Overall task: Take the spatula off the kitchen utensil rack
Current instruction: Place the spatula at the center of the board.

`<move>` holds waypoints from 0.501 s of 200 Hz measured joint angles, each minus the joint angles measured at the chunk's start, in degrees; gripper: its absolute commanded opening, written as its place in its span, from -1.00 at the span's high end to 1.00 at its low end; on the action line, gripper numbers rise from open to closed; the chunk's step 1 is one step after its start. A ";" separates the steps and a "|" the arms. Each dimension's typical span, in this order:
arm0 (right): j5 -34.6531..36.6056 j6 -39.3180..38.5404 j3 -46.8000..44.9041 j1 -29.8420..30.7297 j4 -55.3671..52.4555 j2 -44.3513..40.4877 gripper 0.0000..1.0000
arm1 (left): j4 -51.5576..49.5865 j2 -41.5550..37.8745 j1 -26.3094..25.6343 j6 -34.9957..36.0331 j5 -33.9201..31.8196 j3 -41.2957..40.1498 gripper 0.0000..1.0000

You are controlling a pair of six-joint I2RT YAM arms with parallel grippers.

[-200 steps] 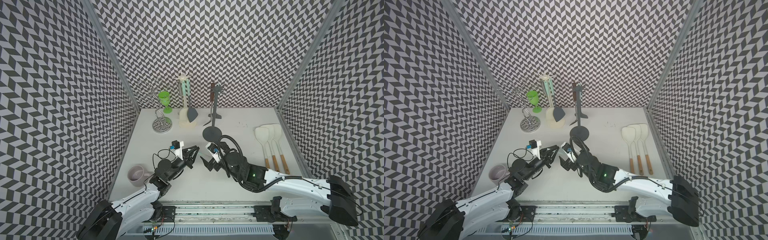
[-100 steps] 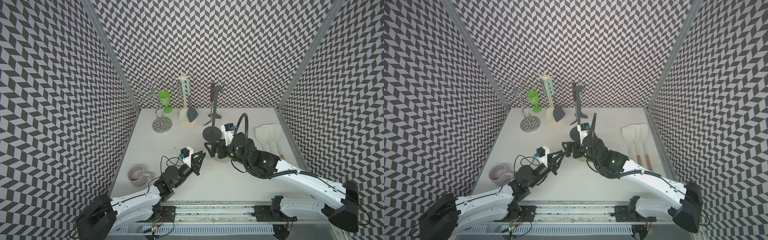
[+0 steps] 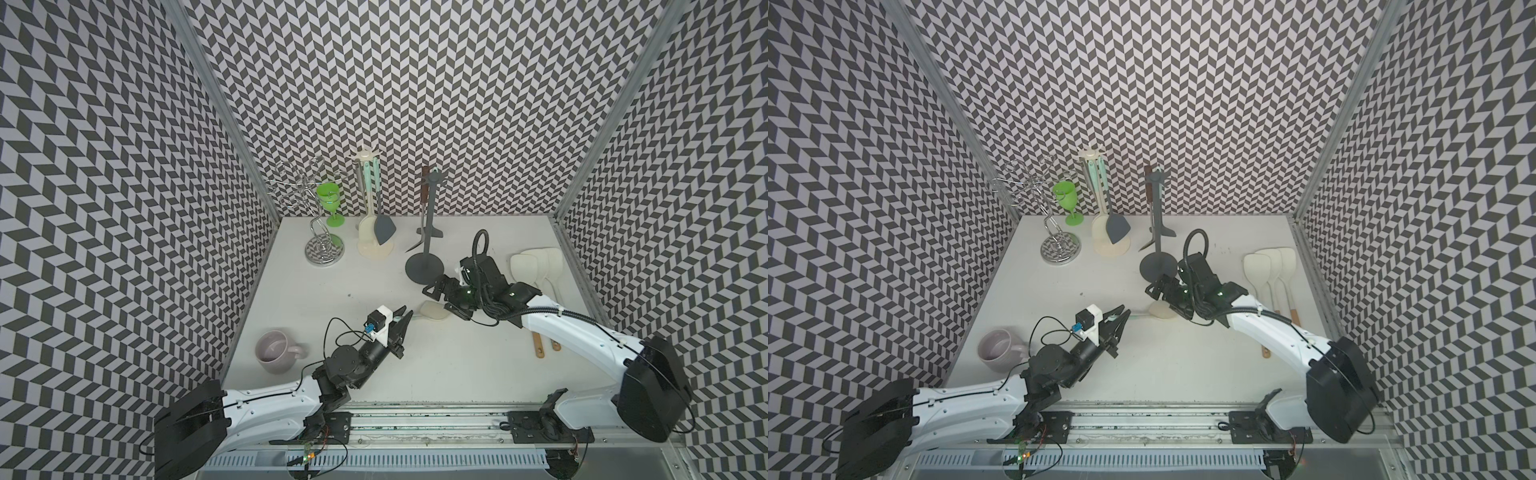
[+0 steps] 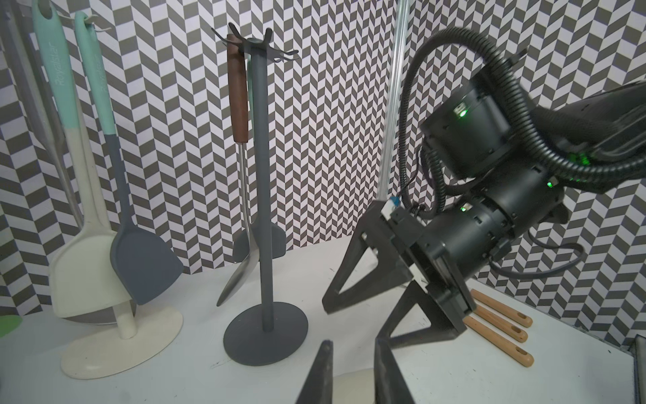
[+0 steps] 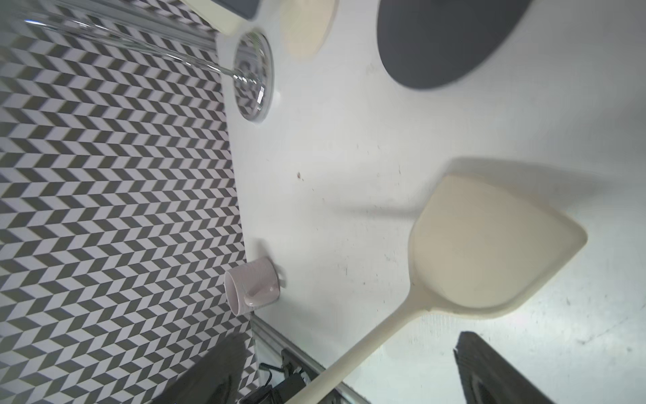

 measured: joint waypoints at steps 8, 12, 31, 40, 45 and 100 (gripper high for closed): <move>-1.25 0.98 0.26 0.35 -1.11 1.20 -0.85 | 0.22 0.00 -0.09 0.68 -0.17 -0.09 1.00; -1.81 1.33 0.44 0.50 -1.70 1.60 -0.85 | 0.28 0.00 -0.15 0.92 -0.22 -0.09 1.00; -4.26 2.86 1.79 1.38 -4.68 3.67 -0.84 | 1.25 0.24 -1.05 2.58 -1.09 -0.09 1.00; -4.96 3.43 2.54 1.55 -5.92 4.33 -0.84 | 1.88 0.55 -1.75 3.58 -1.57 -0.09 1.00; -5.40 3.67 2.89 1.68 -6.43 4.55 -0.83 | 2.25 0.83 -2.19 4.09 -1.84 -0.09 1.00; -6.71 3.78 12.92 1.79 -15.89 9.60 -0.58 | 5.20 4.50 -7.32 11.26 -5.81 -0.04 1.00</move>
